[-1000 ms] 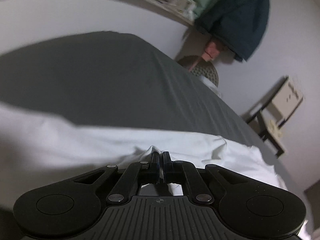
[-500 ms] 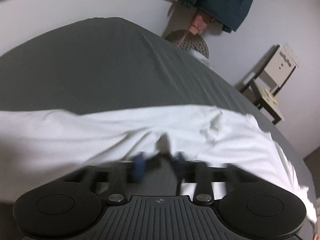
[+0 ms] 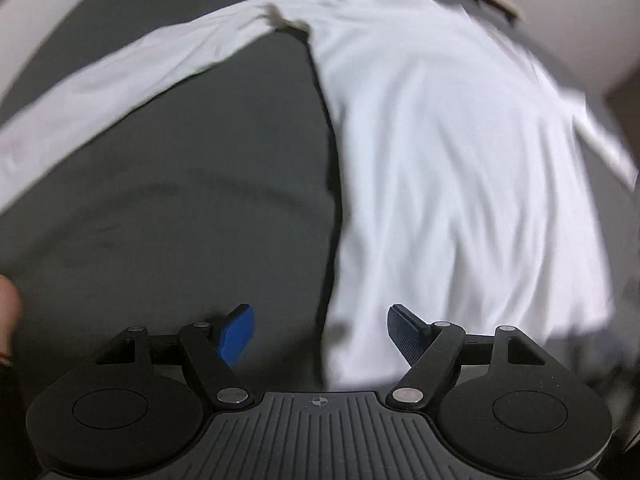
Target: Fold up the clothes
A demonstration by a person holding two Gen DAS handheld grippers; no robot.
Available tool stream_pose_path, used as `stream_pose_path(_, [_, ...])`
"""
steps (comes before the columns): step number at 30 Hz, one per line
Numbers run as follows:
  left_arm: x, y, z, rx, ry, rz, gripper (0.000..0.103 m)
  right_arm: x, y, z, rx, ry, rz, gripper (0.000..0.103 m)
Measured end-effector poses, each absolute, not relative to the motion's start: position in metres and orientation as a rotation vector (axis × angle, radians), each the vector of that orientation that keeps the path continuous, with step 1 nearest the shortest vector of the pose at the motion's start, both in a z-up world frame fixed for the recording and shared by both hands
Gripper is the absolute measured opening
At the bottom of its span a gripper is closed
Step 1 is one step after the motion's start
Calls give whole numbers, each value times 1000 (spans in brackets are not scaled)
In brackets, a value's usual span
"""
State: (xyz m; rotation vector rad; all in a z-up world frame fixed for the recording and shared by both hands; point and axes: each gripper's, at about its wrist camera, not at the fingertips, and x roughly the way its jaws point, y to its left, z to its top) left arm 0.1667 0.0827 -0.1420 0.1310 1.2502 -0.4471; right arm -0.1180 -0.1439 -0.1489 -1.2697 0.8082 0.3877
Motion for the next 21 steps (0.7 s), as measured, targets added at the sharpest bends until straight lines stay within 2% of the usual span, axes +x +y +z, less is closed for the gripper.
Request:
stream_pose_path(2, [152,81,-144,209,1266,-465,76,-129,-159,-153,-1307,839,387,63])
stream_pose_path(7, [147,84,-148,156,1320,-446,75,-127,-150,-177,-1401,761,334,61])
stream_pose_path(9, [149,86,-147,126,1313,-428,75,-129,-151,-190,-1494,751,321,53])
stream_pose_path(12, [153,85,-146,67,1325,-445,75,-137,-153,-200,-1567,688,330,51])
stream_pose_path(14, [152,80,-146,72,1319,-448,69,-138,-152,-208,-1615,652,313,51])
stream_pose_path(16, [152,76,-147,87,1307,-430,67,-133,-151,-215,-1652,626,286,50])
stream_pose_path(18, [152,75,-145,92,1298,-413,55,-124,-151,-221,-1662,626,251,42])
stream_pose_path(19, [151,75,-144,93,1294,-406,39,-119,-152,-223,-1660,634,236,38])
stream_pose_path(20, [151,77,-143,89,1297,-409,21,-115,-153,-225,-1655,651,235,27])
stream_pose_path(21, [151,78,-141,84,1299,-411,15,-112,-154,-226,-1649,668,234,16])
